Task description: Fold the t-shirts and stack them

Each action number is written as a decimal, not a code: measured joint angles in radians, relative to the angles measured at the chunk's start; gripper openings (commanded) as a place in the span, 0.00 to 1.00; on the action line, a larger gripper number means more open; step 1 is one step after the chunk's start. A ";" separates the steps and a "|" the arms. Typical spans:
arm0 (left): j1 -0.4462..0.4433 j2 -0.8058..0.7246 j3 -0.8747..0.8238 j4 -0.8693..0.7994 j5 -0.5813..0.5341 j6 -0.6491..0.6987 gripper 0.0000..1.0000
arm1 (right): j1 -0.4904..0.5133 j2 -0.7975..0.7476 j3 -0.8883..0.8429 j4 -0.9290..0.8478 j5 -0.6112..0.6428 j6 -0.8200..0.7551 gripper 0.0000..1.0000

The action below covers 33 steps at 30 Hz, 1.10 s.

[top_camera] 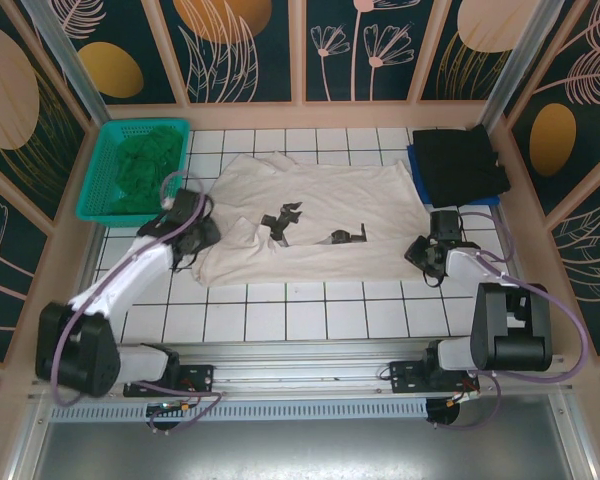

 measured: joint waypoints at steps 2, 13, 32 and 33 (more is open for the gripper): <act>-0.095 0.165 0.155 0.026 0.029 0.031 0.49 | 0.000 0.000 0.000 0.000 0.000 0.000 0.38; -0.221 0.595 0.383 0.018 0.103 0.187 0.26 | -0.001 0.010 0.001 0.000 0.000 -0.008 0.38; -0.217 0.433 0.387 -0.049 -0.043 0.225 0.00 | -0.009 0.010 0.003 0.000 0.001 -0.008 0.38; -0.217 0.422 0.372 -0.037 -0.047 0.219 0.00 | -0.009 0.009 0.003 -0.001 0.001 -0.008 0.38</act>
